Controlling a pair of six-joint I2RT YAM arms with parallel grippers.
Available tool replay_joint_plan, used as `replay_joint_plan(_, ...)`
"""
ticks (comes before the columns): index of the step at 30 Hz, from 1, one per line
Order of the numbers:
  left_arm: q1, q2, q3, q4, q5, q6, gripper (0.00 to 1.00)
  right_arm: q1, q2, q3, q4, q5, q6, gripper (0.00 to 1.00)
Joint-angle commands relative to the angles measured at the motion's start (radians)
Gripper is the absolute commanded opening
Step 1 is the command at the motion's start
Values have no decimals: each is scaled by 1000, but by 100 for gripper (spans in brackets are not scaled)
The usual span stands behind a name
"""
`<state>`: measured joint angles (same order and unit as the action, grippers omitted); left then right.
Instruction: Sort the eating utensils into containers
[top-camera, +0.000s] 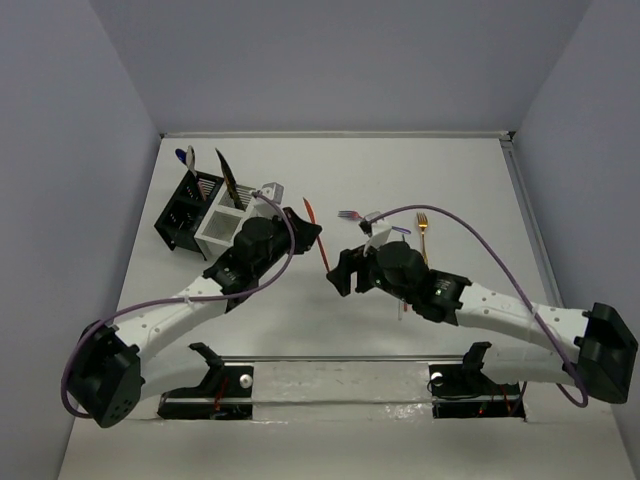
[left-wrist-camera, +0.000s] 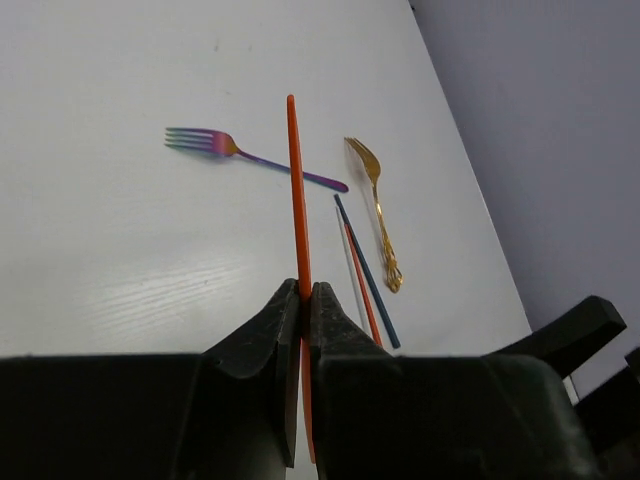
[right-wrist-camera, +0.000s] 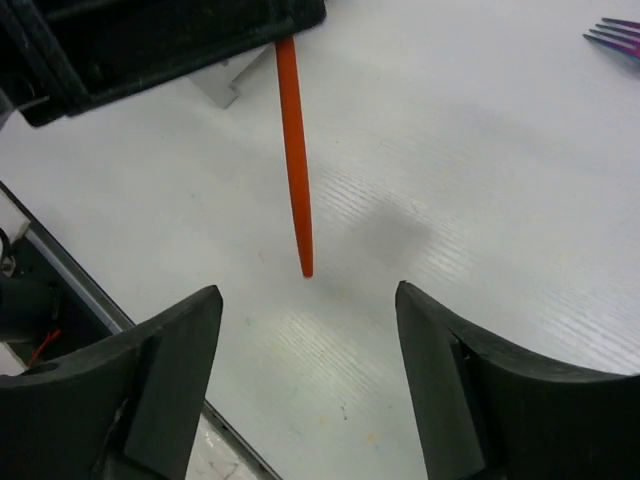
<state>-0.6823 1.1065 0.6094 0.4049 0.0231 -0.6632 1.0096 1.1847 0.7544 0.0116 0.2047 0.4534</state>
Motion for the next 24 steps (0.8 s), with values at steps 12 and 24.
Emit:
replay_joint_plan(12, 229, 171, 438, -153, -328, 189, 0, 9, -335, -268, 2, 228, 22, 81)
replay_joint_plan(24, 378, 303, 538, -126, -593, 493, 0, 9, -513, -366, -2, 322, 41, 80)
